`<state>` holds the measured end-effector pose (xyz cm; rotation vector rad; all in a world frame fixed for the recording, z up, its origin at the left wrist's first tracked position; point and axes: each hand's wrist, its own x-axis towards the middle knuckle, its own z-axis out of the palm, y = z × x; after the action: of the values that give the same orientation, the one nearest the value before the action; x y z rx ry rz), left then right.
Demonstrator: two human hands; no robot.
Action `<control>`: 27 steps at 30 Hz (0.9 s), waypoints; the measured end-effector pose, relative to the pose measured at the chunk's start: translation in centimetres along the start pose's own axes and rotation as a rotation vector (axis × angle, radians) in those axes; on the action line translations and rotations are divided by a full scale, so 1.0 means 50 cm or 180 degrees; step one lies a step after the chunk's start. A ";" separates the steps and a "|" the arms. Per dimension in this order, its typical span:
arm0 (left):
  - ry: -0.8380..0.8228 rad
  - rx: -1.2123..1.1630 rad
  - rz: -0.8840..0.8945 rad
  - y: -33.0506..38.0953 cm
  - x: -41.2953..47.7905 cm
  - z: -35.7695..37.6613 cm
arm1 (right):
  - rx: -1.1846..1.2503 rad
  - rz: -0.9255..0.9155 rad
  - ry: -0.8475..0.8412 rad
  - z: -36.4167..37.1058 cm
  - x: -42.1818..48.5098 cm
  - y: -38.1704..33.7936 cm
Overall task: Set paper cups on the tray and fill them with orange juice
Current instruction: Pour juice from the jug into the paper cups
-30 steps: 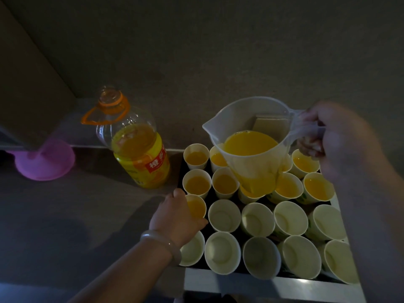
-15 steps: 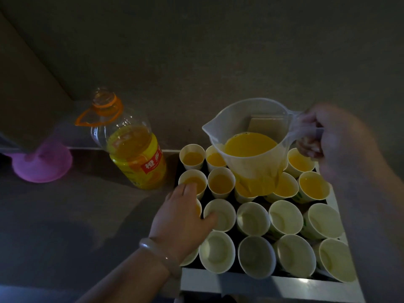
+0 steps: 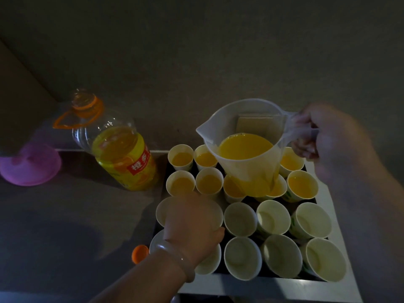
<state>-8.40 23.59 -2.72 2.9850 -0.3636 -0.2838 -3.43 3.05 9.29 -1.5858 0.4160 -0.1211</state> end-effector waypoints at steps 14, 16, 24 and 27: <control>-0.0115 0.0184 -0.0033 0.002 0.011 -0.005 | -0.0056 0.0009 -0.0140 -0.004 0.012 0.003; -0.0067 0.0159 -0.0006 -0.001 0.010 -0.002 | -0.0022 0.0011 -0.0102 -0.004 0.014 0.003; 0.0057 0.0016 0.0061 -0.008 0.010 -0.001 | 0.0041 -0.0059 -0.0152 0.002 0.016 0.002; 0.0120 -0.0060 0.0082 -0.012 0.015 -0.007 | 0.0051 -0.0047 -0.0093 0.004 0.015 0.001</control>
<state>-7.50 24.04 -2.60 2.9605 -0.3927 -0.2269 -2.67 2.99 9.10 -1.5734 0.3797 -0.1120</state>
